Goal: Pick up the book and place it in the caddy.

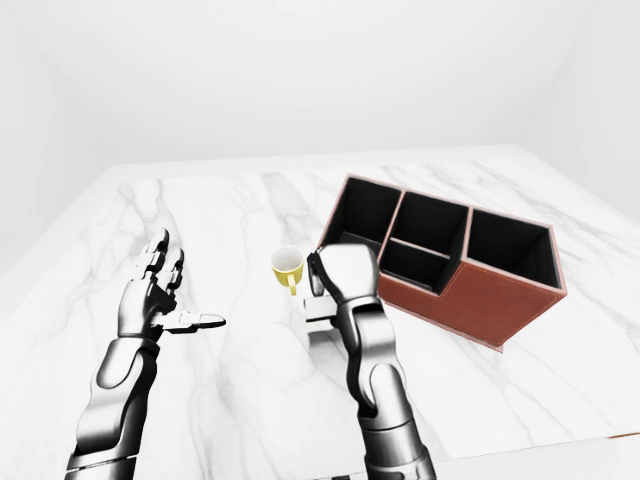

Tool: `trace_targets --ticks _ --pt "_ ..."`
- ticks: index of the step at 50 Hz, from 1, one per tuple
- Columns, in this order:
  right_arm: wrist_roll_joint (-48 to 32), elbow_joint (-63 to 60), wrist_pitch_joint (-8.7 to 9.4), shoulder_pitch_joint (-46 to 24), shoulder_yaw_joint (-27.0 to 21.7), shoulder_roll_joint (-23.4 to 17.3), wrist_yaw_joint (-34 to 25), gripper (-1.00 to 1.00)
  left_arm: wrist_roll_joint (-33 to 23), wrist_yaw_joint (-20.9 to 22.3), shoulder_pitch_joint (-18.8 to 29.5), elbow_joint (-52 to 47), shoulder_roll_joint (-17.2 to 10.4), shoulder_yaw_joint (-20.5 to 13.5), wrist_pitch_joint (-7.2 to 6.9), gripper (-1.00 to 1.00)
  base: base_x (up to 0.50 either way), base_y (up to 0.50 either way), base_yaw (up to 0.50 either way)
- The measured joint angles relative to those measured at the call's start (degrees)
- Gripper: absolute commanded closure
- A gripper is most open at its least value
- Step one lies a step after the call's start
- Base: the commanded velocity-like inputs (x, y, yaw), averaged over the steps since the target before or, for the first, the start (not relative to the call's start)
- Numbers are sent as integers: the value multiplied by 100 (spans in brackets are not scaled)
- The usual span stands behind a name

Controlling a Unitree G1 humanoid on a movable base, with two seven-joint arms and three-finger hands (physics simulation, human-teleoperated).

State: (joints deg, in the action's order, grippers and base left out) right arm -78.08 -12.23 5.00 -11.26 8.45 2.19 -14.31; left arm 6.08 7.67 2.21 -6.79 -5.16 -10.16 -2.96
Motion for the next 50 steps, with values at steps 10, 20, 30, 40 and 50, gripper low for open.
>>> trace_targets --ticks 10,20,30,40,50 --pt "-160 -375 0 -123 -92 -1 -389 100 -1 5 -9 -25 2 3 -12 -100 0 0 0" --pt "-258 -581 0 -309 -208 -21 -691 100 -4 10 -27 -74 9 3 -41 -100 0 0 0" --pt "-274 -638 0 -599 -354 -81 -987 100 -9 13 -26 -73 12 6 -40 -100 0 0 0" --pt "-369 -351 0 -1233 -568 -266 -1540 100 -27 11 -16 -81 17 30 -44 -100 0 0 0" --pt "-318 403 0 -2170 -796 -594 -2005 100 -39 17 -7 -126 20 44 -79 -100 0 0 0"
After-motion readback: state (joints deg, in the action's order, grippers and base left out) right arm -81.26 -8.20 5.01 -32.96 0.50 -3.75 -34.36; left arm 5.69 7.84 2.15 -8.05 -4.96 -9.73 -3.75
